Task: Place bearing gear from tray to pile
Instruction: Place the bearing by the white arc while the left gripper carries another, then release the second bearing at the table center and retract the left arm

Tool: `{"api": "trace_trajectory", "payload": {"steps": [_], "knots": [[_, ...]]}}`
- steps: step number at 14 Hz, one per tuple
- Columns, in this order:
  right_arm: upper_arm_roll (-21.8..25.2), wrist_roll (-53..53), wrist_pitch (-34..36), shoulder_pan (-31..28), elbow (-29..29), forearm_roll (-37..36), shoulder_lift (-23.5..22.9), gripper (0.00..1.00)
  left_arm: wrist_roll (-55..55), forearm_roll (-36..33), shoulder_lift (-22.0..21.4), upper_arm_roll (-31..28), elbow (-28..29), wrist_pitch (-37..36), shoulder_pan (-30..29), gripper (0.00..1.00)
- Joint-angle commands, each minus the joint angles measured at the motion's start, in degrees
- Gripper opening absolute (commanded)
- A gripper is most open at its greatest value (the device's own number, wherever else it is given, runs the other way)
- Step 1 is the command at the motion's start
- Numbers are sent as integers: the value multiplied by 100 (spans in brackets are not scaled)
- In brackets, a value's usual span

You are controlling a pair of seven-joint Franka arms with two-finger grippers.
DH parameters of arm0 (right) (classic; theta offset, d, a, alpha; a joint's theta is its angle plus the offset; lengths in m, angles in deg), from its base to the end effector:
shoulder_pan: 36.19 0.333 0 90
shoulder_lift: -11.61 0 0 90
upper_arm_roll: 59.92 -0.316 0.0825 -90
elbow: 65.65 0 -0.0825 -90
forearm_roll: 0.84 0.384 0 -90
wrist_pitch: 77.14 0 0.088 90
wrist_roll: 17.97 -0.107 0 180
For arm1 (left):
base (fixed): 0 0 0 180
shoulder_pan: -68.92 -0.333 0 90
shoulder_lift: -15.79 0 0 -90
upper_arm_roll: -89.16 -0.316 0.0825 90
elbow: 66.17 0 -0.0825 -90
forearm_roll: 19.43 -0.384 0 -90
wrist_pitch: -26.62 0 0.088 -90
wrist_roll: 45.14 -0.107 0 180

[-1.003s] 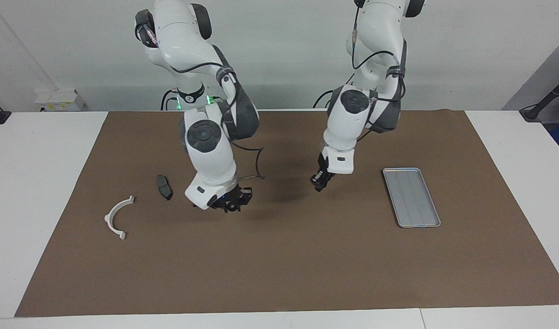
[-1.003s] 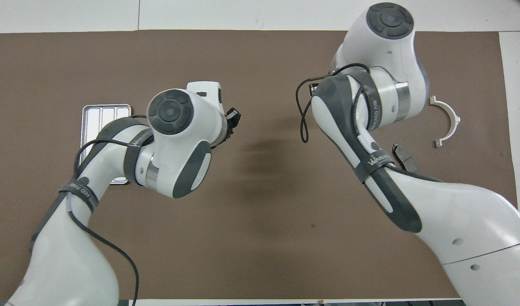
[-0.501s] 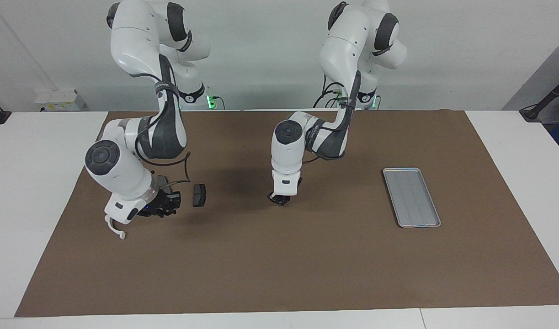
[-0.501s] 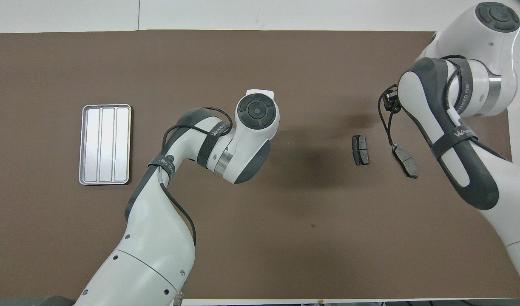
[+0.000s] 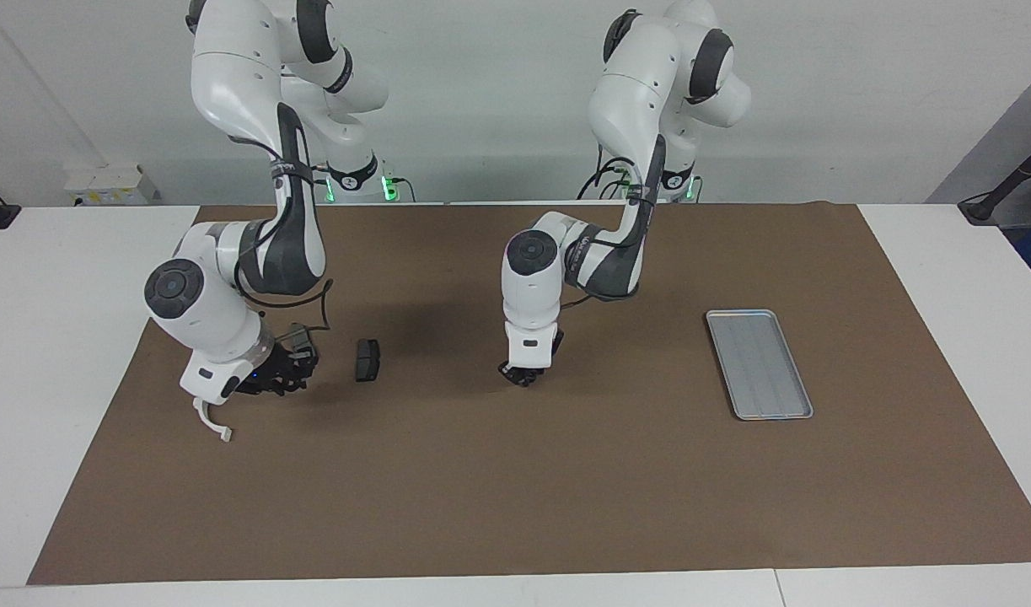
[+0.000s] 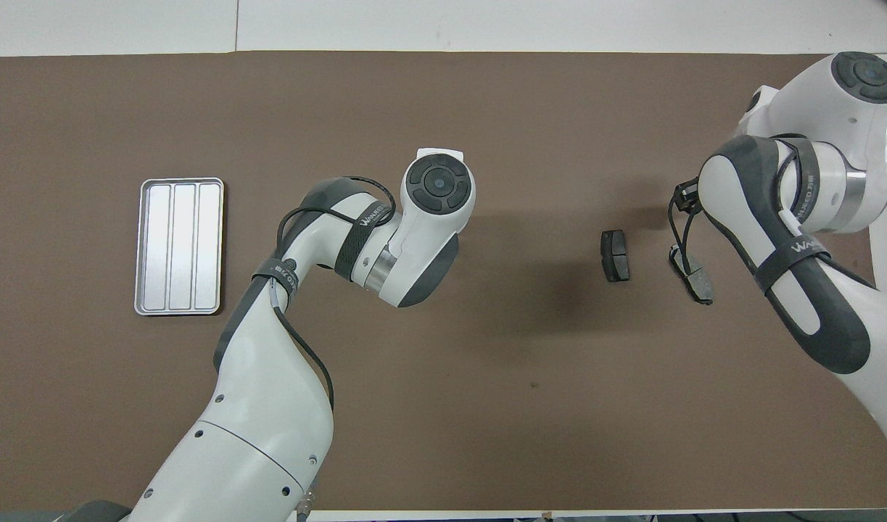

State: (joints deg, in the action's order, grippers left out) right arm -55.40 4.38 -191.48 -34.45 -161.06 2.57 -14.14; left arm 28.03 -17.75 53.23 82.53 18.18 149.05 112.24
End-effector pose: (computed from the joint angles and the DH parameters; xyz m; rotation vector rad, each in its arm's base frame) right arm 0.6572 -0.0230 0.3378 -3.0543 -0.4923 0.1713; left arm 0.5652 -0.4408 0.2979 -2.9745 -0.9660 -0.0718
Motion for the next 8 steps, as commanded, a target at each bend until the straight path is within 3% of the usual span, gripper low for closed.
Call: {"api": "trace_trajectory", "payload": {"steps": [1, 5, 8], "knots": [[-74, 287, -228, -191, -338, -156, 229, 0, 66, -115, -96, -189, -33, -272, 45, 100], [-74, 349, -579, -218, -504, -332, 203, 0, -48, -115, -1096, -392, 72, -1000, -323, 100], [-74, 331, -668, -227, -514, -385, 133, 0, -1107, -106, -1755, -418, 274, -1422, -1007, 100]]}}
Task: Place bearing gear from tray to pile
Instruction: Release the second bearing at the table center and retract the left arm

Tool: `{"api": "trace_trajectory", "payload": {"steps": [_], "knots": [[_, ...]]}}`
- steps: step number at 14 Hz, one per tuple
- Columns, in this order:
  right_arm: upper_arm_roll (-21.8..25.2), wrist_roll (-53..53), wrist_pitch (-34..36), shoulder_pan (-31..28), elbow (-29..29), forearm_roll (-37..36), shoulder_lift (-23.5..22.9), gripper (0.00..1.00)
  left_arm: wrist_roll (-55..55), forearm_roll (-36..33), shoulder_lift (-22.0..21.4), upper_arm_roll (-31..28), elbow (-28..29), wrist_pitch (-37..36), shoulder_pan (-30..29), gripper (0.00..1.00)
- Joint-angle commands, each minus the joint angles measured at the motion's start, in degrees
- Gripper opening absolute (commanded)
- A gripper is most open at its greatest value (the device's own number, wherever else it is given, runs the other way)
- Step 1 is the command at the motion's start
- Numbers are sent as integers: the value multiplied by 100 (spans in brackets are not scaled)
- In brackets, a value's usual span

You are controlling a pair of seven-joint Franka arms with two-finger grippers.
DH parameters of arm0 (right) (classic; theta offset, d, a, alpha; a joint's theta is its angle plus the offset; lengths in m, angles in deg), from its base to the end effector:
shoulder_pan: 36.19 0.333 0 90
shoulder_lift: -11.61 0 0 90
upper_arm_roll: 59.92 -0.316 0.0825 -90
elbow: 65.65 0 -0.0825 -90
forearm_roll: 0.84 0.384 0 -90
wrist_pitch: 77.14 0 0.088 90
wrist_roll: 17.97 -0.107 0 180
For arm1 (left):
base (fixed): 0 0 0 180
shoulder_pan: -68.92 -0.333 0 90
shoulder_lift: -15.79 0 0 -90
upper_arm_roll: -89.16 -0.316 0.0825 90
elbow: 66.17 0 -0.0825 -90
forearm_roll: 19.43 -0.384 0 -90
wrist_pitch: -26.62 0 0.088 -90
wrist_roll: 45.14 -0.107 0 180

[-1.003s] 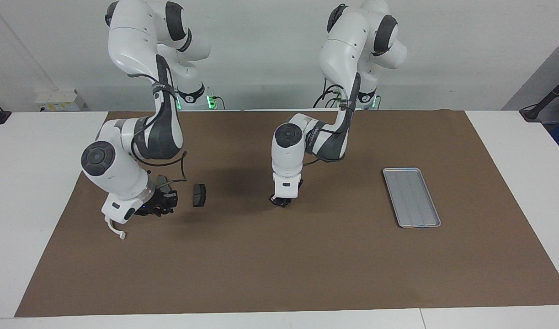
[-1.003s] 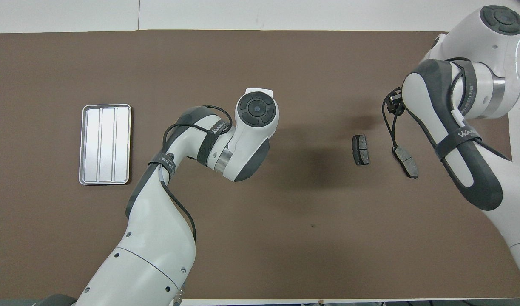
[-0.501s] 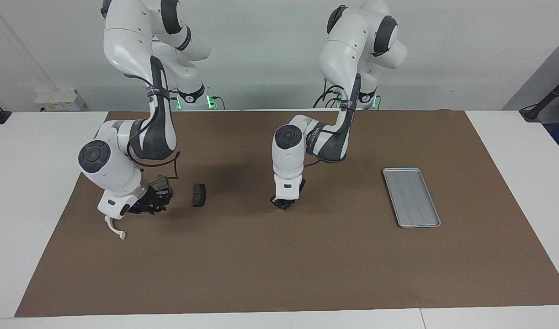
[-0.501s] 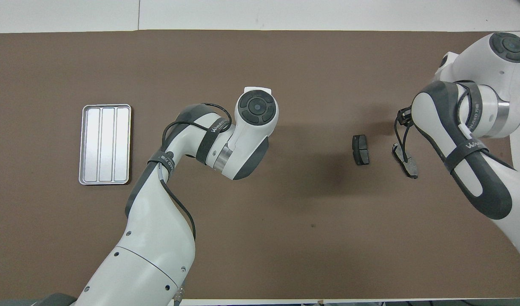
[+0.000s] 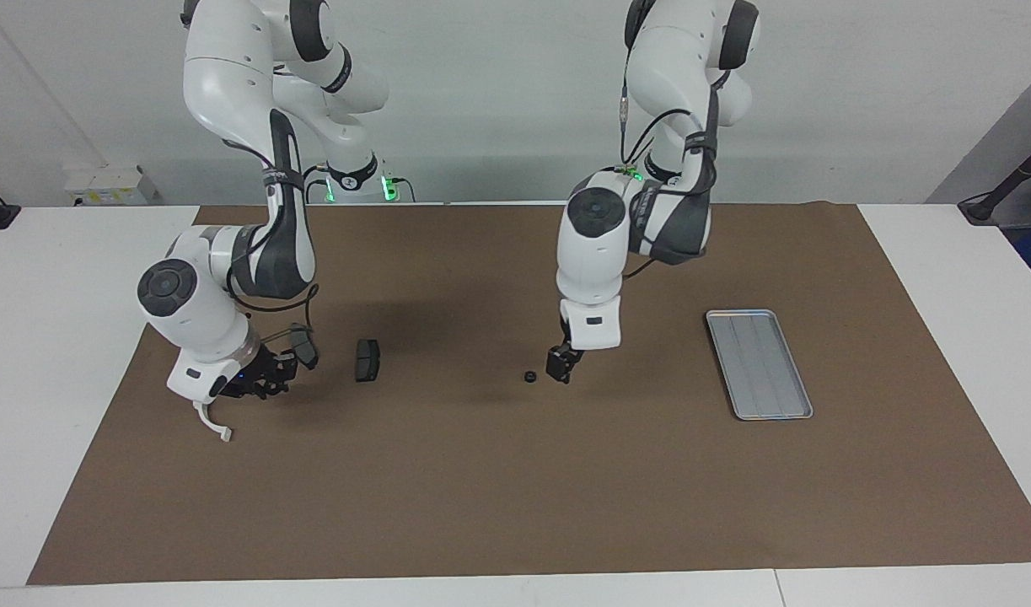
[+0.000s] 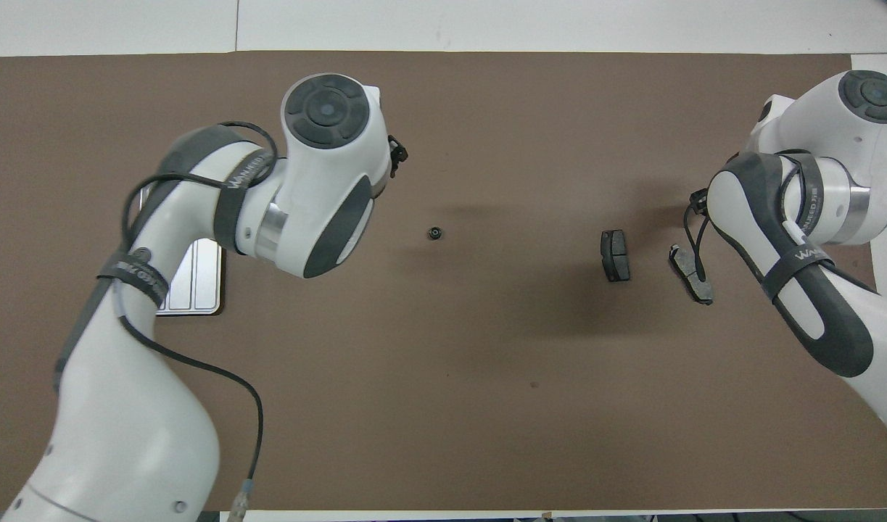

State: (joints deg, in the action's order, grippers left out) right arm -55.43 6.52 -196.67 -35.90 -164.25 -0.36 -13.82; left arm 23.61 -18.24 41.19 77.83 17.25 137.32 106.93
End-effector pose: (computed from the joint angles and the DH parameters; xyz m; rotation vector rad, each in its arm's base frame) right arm 0.6525 -0.0429 0.3236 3.0827 0.5546 -0.1275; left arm 0.6066 -0.3308 0.4380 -2.9257 -1.1026 -0.1179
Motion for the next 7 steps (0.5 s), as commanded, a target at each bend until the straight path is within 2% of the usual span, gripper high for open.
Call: {"api": "trace_trajectory", "payload": {"steps": [1, 4, 7], "knots": [[-79, 117, -219, -82, -203, -92, 82, 0, -1071, -57, -728, 51, 359, -433, -749, 100], [-70, 126, -649, -73, -423, -92, 12, 0, -2266, -48, -1247, 51, 350, -1075, -1312, 100], [-70, 126, -773, -82, -467, -92, -50, 0, -2953, -48, -1747, 51, 367, -1514, -1822, 100]]}}
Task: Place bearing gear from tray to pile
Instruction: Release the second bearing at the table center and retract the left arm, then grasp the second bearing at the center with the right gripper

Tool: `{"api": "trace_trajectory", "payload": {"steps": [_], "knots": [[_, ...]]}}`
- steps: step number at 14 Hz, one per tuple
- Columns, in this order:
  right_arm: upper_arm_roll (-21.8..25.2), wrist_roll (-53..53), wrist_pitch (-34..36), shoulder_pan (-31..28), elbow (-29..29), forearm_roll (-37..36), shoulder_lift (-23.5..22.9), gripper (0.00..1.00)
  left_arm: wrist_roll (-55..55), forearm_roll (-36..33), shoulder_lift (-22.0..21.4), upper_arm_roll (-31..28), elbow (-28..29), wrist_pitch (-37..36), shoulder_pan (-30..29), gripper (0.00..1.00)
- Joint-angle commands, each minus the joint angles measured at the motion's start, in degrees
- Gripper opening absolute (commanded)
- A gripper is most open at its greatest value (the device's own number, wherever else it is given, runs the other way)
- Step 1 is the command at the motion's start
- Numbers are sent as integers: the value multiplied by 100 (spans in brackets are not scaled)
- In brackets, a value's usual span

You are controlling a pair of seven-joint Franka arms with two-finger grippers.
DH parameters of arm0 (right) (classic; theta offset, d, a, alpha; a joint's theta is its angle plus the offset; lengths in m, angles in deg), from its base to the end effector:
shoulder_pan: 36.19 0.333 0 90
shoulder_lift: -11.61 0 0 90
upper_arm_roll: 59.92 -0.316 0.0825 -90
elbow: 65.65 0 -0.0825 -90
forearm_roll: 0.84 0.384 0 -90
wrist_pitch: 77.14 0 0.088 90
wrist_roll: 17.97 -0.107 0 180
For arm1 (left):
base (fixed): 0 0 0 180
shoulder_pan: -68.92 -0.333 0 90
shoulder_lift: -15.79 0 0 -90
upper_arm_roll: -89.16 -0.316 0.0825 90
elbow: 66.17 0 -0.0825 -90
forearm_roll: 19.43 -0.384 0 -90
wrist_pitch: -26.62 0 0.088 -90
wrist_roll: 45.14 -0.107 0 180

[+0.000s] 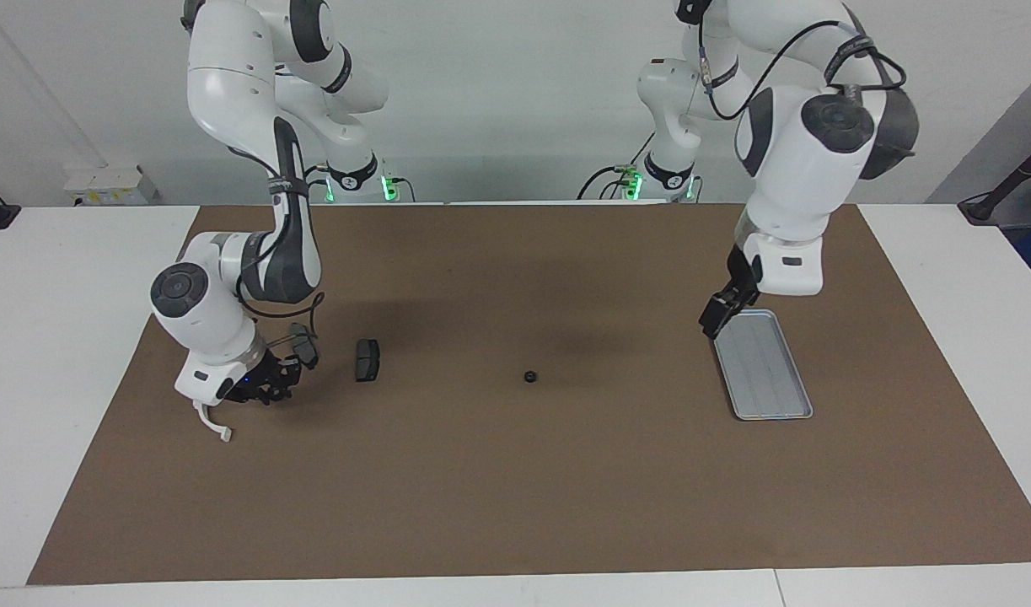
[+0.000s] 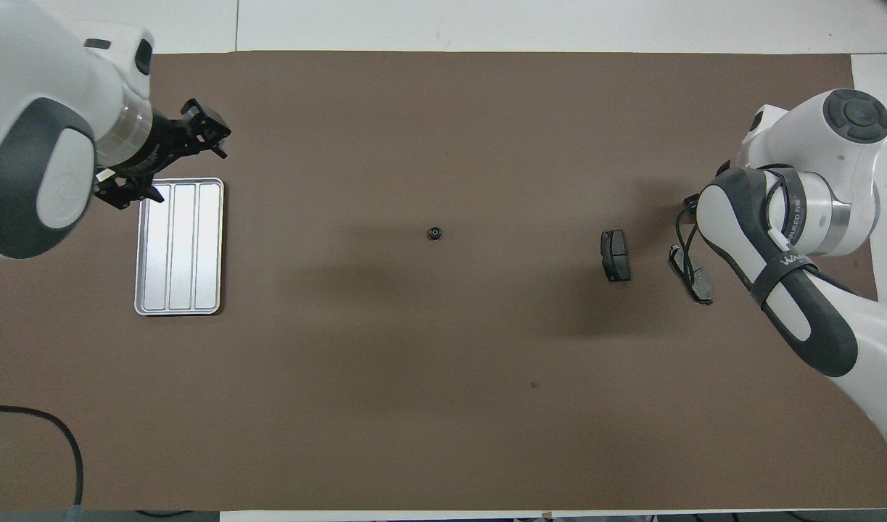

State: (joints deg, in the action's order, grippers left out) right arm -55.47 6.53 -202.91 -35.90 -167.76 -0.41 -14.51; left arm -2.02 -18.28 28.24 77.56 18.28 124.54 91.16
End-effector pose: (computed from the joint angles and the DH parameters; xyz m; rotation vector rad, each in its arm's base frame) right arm 0.6478 -0.0429 0.2977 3.0737 0.5556 -0.0738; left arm 0.6152 -0.1303 0.5566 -3.0066 -0.8716 -0.0476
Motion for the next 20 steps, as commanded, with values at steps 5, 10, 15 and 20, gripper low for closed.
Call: {"api": "trace_trajectory", "payload": {"steps": [5, 10, 15, 20], "knots": [[-75, 107, -308, -65, -283, -87, 20, 16, -1605, -45, -1043, 70, 422, -863, -773, 100], [-84, -269, 410, 111, -90, -78, 282, 100, -1746, -62, -1377, 43, 413, -1223, -853, 100], [-102, -1629, 2624, 962, 1568, -69, 653, 100, -2695, -10, -1553, 166, 678, -1171, -1633, 100], [-119, -3924, 2435, 2350, 1739, 54, 802, 100, -2977, -1, -1553, 667, 678, -1232, -2101, 100]]}}
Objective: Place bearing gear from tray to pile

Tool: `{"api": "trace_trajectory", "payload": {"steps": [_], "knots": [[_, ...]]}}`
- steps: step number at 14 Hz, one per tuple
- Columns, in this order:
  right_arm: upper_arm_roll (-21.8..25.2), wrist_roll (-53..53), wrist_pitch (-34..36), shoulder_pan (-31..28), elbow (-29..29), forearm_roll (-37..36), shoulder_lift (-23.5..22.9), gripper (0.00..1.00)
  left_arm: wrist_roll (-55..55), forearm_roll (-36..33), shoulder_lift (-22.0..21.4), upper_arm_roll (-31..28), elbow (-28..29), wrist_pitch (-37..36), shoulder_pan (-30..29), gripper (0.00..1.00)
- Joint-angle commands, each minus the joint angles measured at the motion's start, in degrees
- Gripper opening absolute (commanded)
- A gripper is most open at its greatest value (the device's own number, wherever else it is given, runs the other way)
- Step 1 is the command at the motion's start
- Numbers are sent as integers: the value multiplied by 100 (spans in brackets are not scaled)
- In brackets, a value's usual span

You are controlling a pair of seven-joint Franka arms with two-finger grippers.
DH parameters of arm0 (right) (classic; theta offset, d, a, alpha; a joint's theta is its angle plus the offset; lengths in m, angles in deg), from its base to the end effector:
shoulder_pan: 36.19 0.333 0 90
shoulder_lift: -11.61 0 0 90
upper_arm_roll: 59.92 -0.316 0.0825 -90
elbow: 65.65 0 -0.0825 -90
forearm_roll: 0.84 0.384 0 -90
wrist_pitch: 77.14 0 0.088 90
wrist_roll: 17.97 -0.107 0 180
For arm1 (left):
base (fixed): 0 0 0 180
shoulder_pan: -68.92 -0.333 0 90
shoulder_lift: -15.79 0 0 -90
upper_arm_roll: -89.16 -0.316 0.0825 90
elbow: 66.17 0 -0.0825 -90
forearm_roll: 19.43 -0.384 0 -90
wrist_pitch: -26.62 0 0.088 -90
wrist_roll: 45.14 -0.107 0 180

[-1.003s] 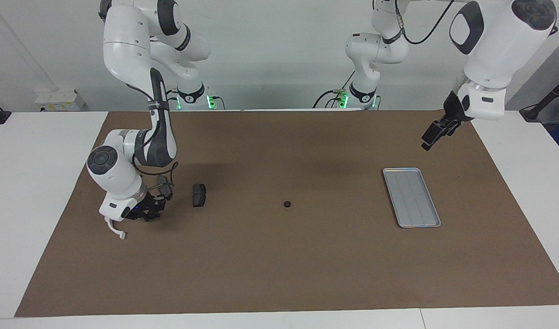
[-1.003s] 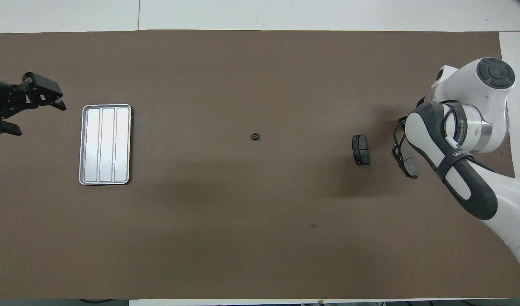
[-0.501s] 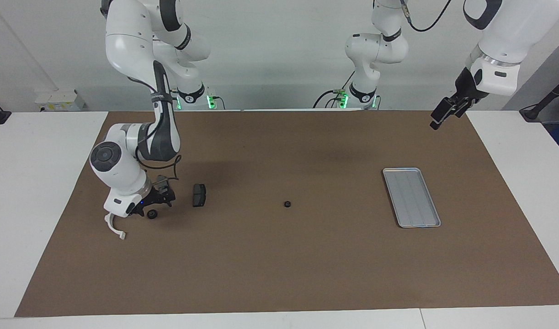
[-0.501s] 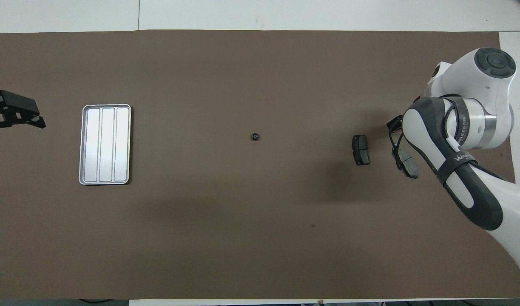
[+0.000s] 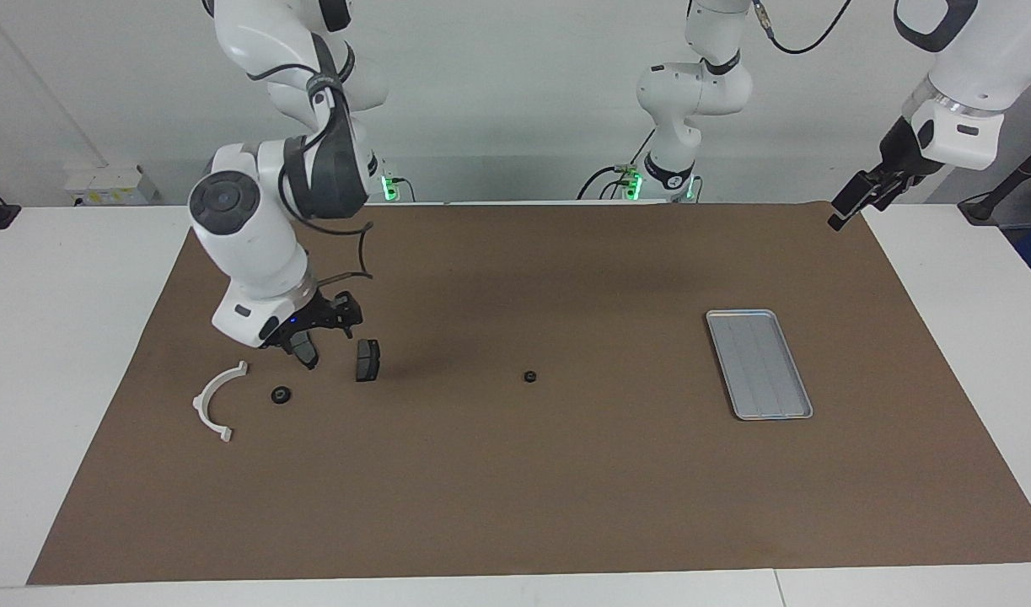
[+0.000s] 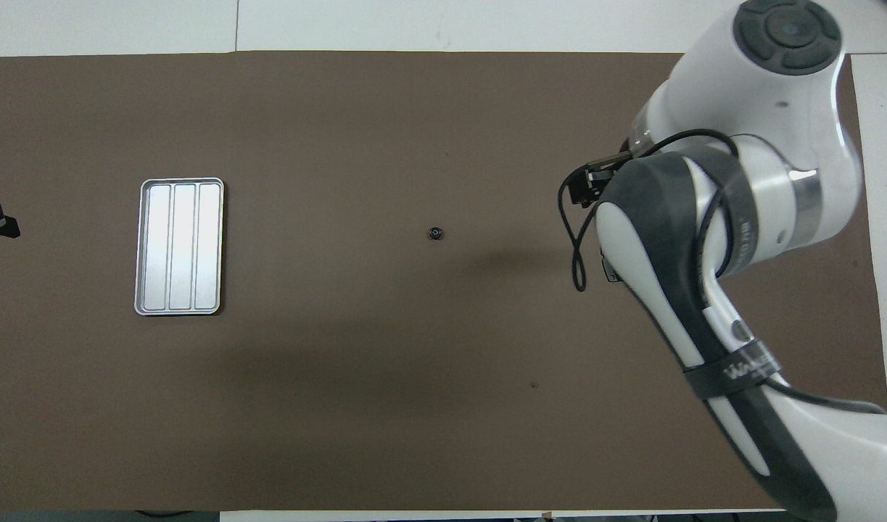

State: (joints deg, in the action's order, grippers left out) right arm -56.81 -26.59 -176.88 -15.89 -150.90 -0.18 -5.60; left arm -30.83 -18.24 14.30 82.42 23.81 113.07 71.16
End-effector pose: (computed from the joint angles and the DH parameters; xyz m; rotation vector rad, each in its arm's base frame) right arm 0.6173 0.1965 0.4973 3.1169 0.2333 -0.0700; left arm 0.5386 0.0409 0.6335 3.0787 0.5084 -0.0588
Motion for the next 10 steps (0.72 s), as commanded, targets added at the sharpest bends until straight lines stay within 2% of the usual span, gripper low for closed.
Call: {"api": "trace_trajectory", "payload": {"steps": [1, 3, 5, 7, 10], "knots": [[-3, -928, -238, 604, 53, 65, -98, 100, -104, -40, -158, 199, 81, -120, -110, 100], [-12, -1937, -571, 1158, 18, 65, -220, 100, -157, 4, -141, 322, 45, 72, -259, 100], [-12, -2414, -992, 1414, 9, 65, -510, 100, -227, 4, -202, 322, 290, 82, -294, 100], [-12, -2609, -1502, 1582, 0, 65, -861, 100, -298, 4, -334, 322, 493, 135, -285, 100], [-12, -2593, -1933, 1609, 35, 39, -1319, 100, -237, 4, -334, 313, 468, 126, -268, 100]]}}
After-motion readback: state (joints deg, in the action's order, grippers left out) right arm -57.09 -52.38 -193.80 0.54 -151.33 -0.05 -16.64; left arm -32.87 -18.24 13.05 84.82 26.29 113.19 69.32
